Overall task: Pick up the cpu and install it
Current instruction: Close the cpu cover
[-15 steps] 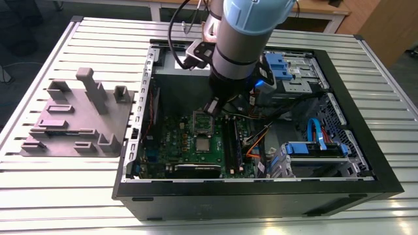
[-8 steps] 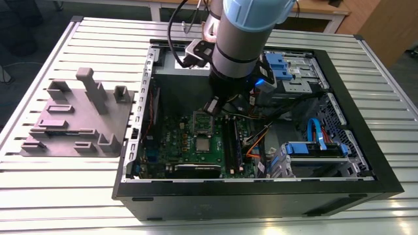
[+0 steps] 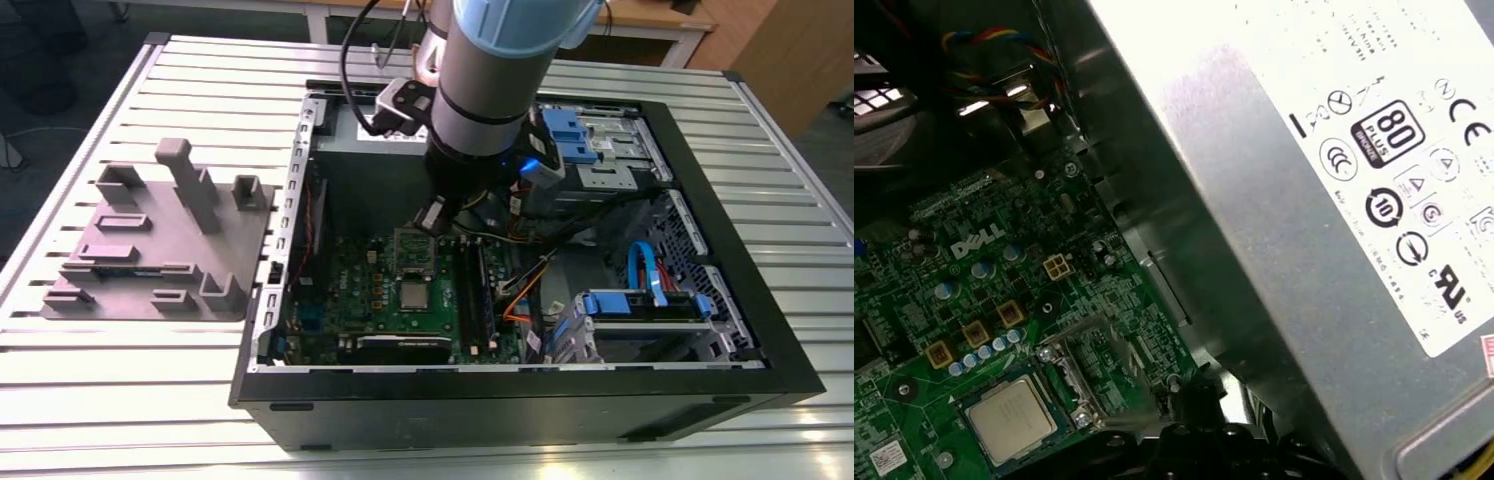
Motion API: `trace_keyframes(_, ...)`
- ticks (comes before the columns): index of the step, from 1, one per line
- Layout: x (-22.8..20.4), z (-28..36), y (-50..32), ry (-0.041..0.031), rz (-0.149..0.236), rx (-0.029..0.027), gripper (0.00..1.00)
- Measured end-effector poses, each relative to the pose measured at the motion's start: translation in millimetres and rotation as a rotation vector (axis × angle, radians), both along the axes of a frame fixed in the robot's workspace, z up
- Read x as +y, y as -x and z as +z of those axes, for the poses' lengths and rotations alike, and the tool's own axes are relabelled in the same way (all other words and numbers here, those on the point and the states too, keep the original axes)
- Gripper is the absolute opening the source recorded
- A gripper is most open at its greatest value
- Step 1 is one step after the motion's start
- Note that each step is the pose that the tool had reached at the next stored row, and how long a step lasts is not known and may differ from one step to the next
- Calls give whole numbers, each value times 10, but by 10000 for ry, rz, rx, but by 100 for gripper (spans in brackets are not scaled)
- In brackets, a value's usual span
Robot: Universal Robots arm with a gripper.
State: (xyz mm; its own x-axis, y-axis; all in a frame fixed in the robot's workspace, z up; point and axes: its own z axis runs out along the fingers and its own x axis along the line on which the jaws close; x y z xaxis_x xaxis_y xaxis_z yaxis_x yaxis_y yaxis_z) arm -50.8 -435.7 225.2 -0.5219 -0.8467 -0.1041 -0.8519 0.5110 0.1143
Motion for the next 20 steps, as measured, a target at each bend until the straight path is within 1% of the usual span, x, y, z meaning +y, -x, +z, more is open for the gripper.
trace_keyframes(5, -1, 29, 15, 21, 0, 0, 10)
trace_keyframes(14, 0, 93, 24, 29, 1, 0, 10)
trace_keyframes(20, 0, 114, 25, 31, 0, 0, 10)
